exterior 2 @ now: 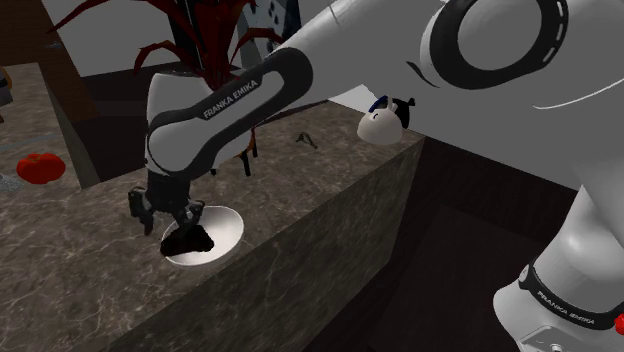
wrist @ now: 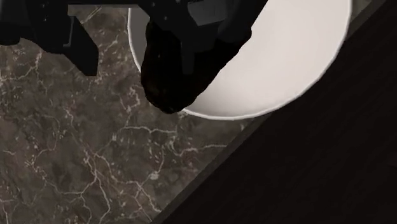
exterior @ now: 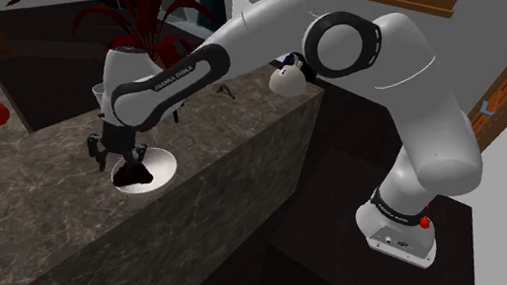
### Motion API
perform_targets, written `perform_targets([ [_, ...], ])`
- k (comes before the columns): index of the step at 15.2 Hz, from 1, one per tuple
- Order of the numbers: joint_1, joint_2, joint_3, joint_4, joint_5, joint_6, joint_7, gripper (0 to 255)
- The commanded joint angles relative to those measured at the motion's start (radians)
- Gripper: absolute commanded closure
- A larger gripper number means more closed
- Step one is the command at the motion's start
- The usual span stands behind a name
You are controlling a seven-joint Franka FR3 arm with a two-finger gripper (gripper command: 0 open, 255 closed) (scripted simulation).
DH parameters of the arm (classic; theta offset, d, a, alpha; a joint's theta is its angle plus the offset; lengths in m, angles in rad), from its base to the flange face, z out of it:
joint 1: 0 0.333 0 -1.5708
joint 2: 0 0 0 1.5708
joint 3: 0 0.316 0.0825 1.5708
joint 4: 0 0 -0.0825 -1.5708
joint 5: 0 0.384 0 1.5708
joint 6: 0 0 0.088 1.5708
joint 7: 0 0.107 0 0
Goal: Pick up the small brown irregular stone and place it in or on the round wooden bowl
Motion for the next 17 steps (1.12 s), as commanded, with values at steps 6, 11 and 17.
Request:
perform_targets([
  [6, 0.288, -0.081, -0.255, -0.098, -0.157, 0.083, 0.527, 0],
  [11, 0.294, -0.023, -0.261, -0.060, -0.162, 0.103, 0.529, 0],
  [17, 0.294, -0.023, -0.261, -0.060, -0.162, 0.103, 0.529, 0],
])
